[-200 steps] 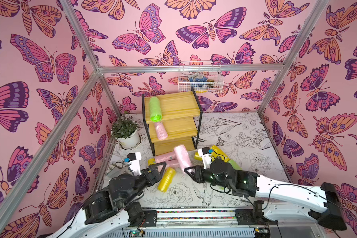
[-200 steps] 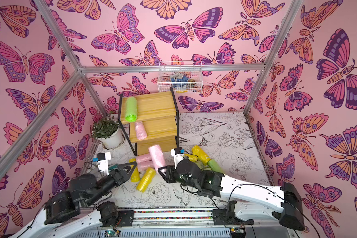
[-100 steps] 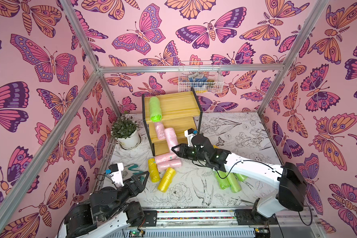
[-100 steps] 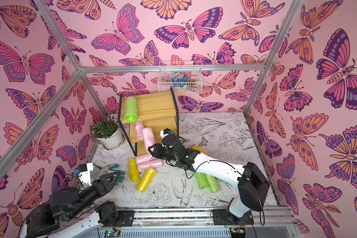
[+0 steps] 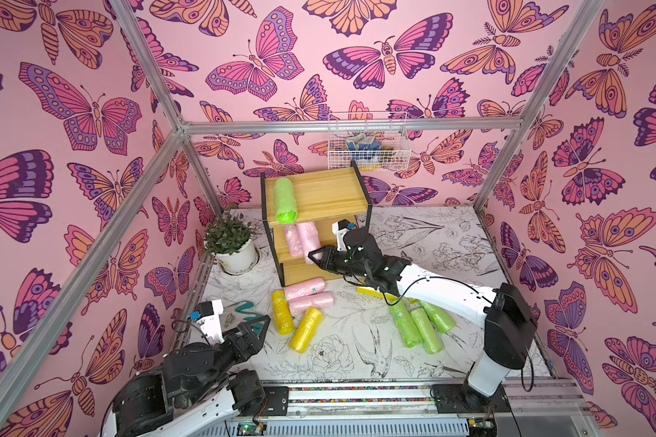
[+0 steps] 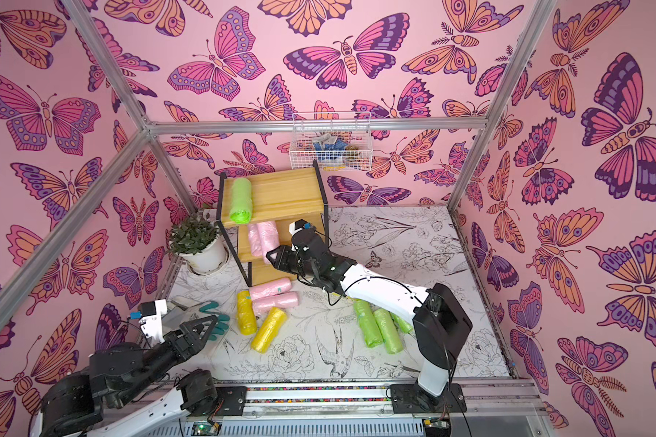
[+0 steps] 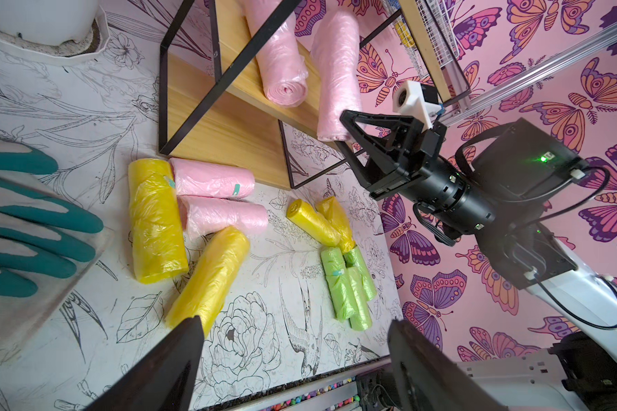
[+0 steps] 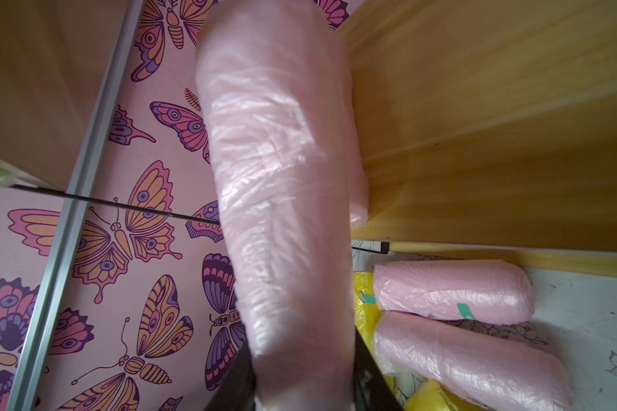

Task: Sort the rolls of trash bags by color and place them on the shelf
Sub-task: Place the roll of trash bags on the shelf.

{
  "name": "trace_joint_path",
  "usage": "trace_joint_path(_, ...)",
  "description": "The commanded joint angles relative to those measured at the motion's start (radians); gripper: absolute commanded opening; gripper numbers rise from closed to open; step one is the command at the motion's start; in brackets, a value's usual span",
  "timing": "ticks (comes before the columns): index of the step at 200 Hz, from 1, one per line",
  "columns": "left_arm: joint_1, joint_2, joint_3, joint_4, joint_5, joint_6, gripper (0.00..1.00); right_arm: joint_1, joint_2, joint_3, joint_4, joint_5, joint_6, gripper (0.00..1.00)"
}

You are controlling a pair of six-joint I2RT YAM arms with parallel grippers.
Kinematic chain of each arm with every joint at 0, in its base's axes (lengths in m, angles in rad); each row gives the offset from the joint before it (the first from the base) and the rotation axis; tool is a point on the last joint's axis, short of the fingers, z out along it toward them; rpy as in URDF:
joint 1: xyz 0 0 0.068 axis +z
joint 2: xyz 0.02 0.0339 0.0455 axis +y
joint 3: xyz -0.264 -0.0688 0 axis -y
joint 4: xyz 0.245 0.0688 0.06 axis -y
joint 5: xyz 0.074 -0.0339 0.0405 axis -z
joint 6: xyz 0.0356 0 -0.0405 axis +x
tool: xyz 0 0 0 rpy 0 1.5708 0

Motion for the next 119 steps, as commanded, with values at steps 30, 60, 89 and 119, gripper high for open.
trace_joint_path(30, -0.001, 0.034, 0.012, -0.003, -0.024, 0.049, 0.88, -0.02, 0.064, 0.117, 0.002, 0.045, -0.048, 0.0)
trace_joint_path(60, -0.001, 0.049, 0.017, -0.003, -0.008, 0.06, 0.88, -0.031, 0.084, 0.135, -0.006, 0.052, -0.048, 0.0)
trace_joint_path(89, 0.0, 0.045, 0.005, -0.003, 0.01, 0.054, 0.88, -0.038, 0.074, 0.122, -0.013, 0.064, -0.053, 0.0)
trace_joint_path(119, -0.001, 0.036, -0.012, -0.003, 0.012, 0.044, 0.87, -0.043, 0.08, 0.138, -0.033, 0.067, -0.083, 0.0)
